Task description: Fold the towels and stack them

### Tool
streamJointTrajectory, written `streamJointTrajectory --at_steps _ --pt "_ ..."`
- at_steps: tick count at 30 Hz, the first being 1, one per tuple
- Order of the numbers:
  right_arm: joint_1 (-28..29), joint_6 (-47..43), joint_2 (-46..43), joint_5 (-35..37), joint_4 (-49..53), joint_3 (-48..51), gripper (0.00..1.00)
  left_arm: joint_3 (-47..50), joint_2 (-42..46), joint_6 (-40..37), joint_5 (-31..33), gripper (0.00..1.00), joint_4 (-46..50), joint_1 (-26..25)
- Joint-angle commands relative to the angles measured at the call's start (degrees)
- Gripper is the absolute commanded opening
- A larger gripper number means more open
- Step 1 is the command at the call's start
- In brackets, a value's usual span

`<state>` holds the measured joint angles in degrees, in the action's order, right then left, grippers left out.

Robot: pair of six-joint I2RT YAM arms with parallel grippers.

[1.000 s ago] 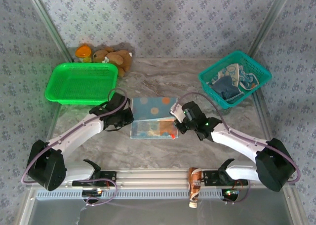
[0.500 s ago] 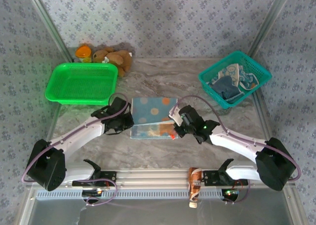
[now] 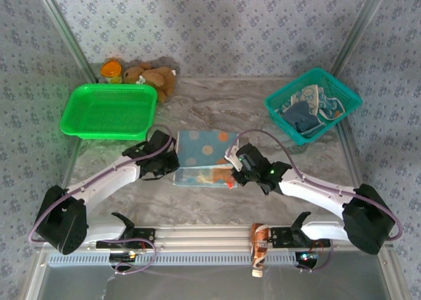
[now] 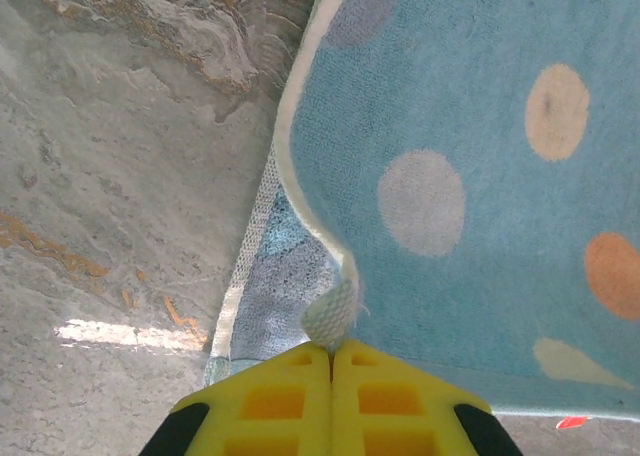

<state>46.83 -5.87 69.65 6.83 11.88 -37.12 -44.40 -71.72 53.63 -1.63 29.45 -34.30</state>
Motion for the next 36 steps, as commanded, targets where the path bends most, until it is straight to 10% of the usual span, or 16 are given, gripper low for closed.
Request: streamJointTrajectory --at_steps 1,6,16,25,36 --pt "0.37 1.69 -2.19 0.54 2.31 0.27 0.37 0.53 0.68 0.95 1.07 0.21 0.53 -0.77" --pt "0.76 3.60 -7.04 0.15 1.44 1.35 0.50 0.76 2.65 0.95 1.22 0.51 2.31 -1.48" --pt "-4.57 27.59 -1.27 -6.82 11.31 -7.23 0.53 0.46 0.27 -2.87 0.51 0.49 2.94 -0.71" --pt "-4.61 48.98 6.95 -8.19 11.97 -6.34 0.33 2.06 -4.68 -9.29 -2.98 0.40 0.58 2.43" --pt "-4.36 57.10 13.02 -12.19 9.14 -3.93 0.31 3.53 -9.37 -12.78 -6.37 0.35 -3.17 3.29"
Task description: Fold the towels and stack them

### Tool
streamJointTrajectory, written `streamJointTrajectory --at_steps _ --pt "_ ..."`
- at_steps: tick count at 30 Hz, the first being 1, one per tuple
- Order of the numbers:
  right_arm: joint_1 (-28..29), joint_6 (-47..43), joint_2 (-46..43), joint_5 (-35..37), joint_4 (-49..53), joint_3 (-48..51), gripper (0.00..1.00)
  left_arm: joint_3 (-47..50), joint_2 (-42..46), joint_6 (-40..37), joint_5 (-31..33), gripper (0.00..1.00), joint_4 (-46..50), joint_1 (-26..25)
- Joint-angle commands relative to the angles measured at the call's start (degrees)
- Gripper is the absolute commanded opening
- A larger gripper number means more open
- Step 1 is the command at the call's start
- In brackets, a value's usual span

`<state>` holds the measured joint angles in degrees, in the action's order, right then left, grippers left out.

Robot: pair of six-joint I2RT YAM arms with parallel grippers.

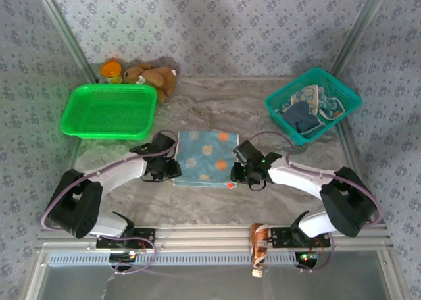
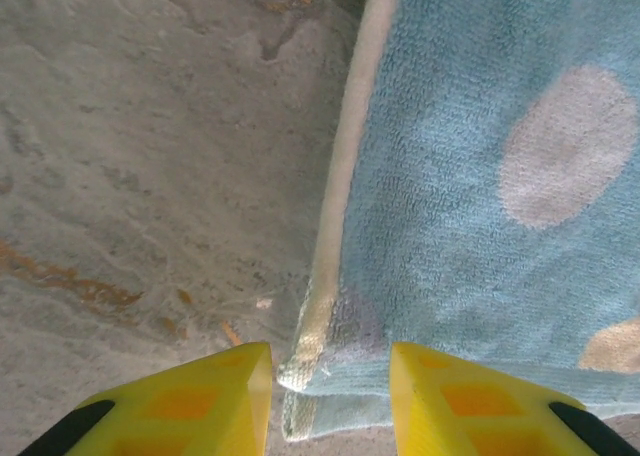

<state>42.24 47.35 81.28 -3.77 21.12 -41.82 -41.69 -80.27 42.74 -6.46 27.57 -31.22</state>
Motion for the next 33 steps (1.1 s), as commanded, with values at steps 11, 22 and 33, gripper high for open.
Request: streamJointTrajectory --at_steps 11,22,33 --pt "0.29 4.27 3.72 -1.28 -1.44 0.14 0.30 1.04 -2.67 -3.01 -1.29 0.33 -2.42 0.21" --pt "0.52 3.08 3.61 -1.34 -1.23 -1.13 0.18 0.63 -2.26 -2.93 -0.56 0.07 -1.25 0.14" --pt "0.53 0.55 0.92 1.23 4.04 -3.06 0.05 -1.79 1.27 -2.50 0.74 0.00 3.76 -0.50"
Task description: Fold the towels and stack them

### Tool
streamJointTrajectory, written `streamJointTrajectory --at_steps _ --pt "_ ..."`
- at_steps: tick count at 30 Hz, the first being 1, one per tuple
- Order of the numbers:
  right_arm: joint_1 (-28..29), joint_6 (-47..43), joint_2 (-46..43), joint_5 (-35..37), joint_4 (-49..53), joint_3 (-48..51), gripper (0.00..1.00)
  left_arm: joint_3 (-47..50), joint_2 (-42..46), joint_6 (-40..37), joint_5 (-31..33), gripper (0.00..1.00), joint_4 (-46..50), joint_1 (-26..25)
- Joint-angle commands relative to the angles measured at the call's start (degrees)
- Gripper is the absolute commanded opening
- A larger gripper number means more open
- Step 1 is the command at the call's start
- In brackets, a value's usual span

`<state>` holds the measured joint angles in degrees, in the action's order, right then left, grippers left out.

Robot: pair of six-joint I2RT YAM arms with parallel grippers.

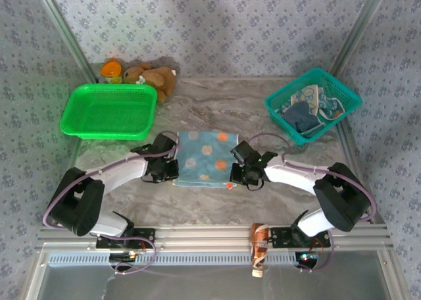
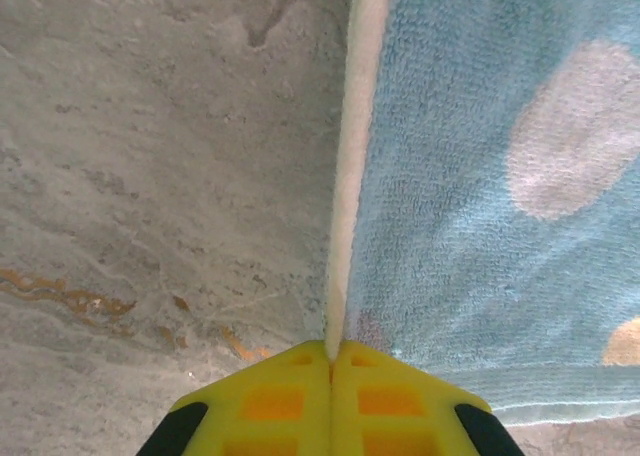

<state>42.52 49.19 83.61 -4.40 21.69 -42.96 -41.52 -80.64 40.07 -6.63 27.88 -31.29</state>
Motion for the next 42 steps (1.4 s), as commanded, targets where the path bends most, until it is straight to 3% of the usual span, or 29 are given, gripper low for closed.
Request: streamJointTrajectory --at_steps 1,3,9,11,15,25,35,37,40,42 --pt "0.22 -1.44 -1.67 2.11 3.98 -2.24 0.05 -2.27 2.04 0.26 1.07 0.00 3.95 -0.66" --pt "0.20 -1.91 -2.30 2.40 4.80 -2.65 0.01 -2.81 2.86 0.60 1.26 0.00 5.02 -0.80" --pt "0.05 -2.23 -2.43 1.29 5.85 -2.01 0.04 -2.69 3.34 0.84 1.10 0.00 5.33 -1.06" --pt "0.02 -2.39 -1.84 0.97 4.69 -1.40 0.12 -2.45 2.55 0.96 0.76 0.00 4.73 -1.14" --pt "0.18 -1.88 -0.35 0.76 2.30 -0.61 0.25 -1.66 0.70 0.90 0.48 0.16 3.16 -1.51" --pt "0.59 -1.55 1.63 0.89 1.14 0.02 0.27 0.21 -0.96 0.35 1.14 0.18 1.39 -1.53" --pt "0.65 -1.09 2.01 0.39 0.16 0.64 0.22 -0.14 -2.62 0.07 1.18 0.16 0.51 -1.61" --pt "0.72 -1.00 1.85 0.48 0.00 0.60 0.14 -0.24 -2.30 0.02 1.10 0.07 0.81 -1.66" --pt "0.98 -1.08 0.99 1.14 0.51 0.18 0.01 -0.75 -1.14 0.20 1.61 0.05 1.78 -1.66" --pt "0.99 -1.21 -0.15 1.78 1.25 -0.15 0.00 -1.43 -0.24 0.18 2.04 0.02 3.05 -1.66"
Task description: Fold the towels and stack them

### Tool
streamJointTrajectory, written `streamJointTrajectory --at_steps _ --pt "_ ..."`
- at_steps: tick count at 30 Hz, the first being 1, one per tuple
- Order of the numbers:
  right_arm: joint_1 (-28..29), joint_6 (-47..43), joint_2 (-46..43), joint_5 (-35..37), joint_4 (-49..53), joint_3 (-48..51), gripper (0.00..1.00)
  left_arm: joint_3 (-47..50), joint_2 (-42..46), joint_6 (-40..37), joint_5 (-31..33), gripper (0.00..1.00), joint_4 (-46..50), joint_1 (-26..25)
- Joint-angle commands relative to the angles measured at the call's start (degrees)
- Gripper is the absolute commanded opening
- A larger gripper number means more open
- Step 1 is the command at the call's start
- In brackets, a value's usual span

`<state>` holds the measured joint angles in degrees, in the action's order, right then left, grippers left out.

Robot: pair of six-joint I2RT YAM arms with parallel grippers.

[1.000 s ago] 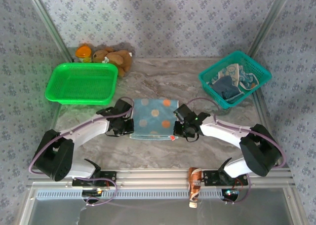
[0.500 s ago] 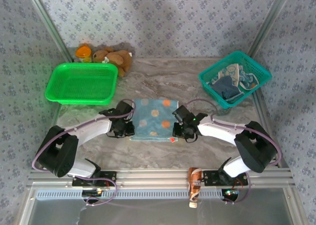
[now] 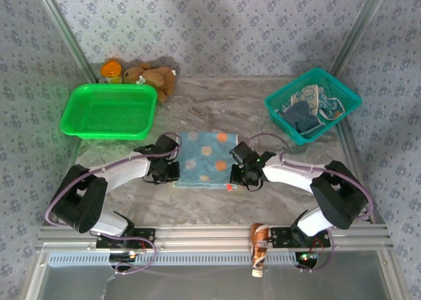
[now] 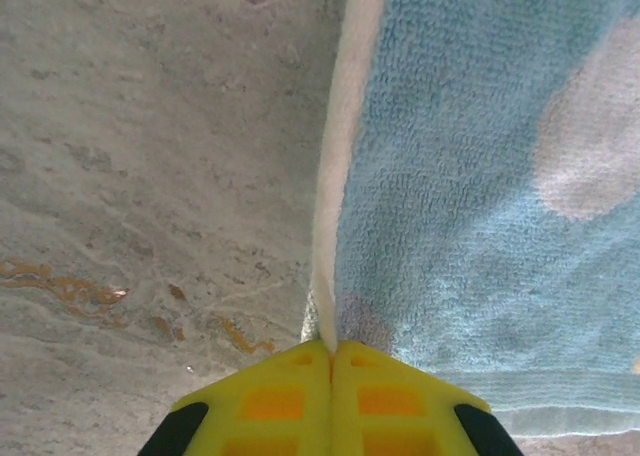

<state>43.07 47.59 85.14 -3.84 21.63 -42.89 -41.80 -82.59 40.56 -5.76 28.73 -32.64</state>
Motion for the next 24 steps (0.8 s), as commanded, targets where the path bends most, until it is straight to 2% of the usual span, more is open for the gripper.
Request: streamJointTrajectory --at_steps 1,10,24 --pt "0.45 0.27 -2.43 1.68 1.78 -0.40 0.00 -1.52 2.15 -0.36 1.40 0.01 2.99 -0.36" --pt "0.17 0.10 -6.93 2.07 7.61 -1.88 0.00 -4.44 6.24 0.58 2.11 0.00 8.66 -1.59" --pt "-0.06 -1.09 -9.58 0.87 10.63 -2.21 0.00 -5.26 11.48 3.72 0.74 0.00 12.39 -3.24"
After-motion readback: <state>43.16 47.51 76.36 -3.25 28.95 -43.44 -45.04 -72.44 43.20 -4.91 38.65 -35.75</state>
